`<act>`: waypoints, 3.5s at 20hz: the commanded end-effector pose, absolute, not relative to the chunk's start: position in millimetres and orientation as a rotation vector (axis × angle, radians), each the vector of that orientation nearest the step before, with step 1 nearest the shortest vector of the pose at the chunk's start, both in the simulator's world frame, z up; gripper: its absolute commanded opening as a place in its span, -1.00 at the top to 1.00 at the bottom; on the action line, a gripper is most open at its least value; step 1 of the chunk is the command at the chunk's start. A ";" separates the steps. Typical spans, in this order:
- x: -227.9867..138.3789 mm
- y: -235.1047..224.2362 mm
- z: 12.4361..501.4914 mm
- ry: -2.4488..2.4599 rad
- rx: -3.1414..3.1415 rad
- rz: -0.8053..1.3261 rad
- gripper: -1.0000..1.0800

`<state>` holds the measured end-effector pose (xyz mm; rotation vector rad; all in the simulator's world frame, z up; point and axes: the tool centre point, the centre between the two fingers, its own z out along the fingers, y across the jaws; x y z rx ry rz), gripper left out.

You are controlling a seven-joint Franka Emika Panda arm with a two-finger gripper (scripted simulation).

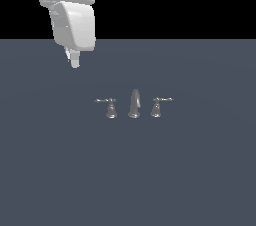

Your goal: Turn on the faucet by rotating a designated handle.

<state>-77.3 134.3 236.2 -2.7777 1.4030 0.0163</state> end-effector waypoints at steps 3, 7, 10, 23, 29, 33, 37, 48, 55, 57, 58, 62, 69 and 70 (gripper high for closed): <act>-57.8 136.2 214.7 1.514 -2.721 0.014 1.00; -40.2 136.1 195.2 1.613 -2.668 0.012 1.00; -26.2 134.9 179.7 1.690 -2.624 0.010 1.00; 38.0 116.9 107.8 2.039 -2.386 -0.001 1.00; 57.3 107.4 86.2 2.141 -2.299 -0.002 1.00; 64.3 103.4 78.7 2.177 -2.266 -0.002 1.00; 66.6 102.0 76.3 2.189 -2.255 -0.001 1.00; 44.8 111.9 76.5 2.188 -2.255 -0.001 1.00; 36.3 111.2 76.6 2.198 -2.239 -0.009 1.00; 30.0 110.4 76.6 2.197 -2.241 -0.008 1.00; 26.9 110.0 76.6 2.196 -2.242 -0.008 1.00; 14.1 108.3 76.6 2.194 -2.245 -0.005 1.00; -8.9 105.2 76.7 2.190 -2.252 -0.001 1.00; -12.3 104.8 76.7 2.189 -2.253 0.000 1.00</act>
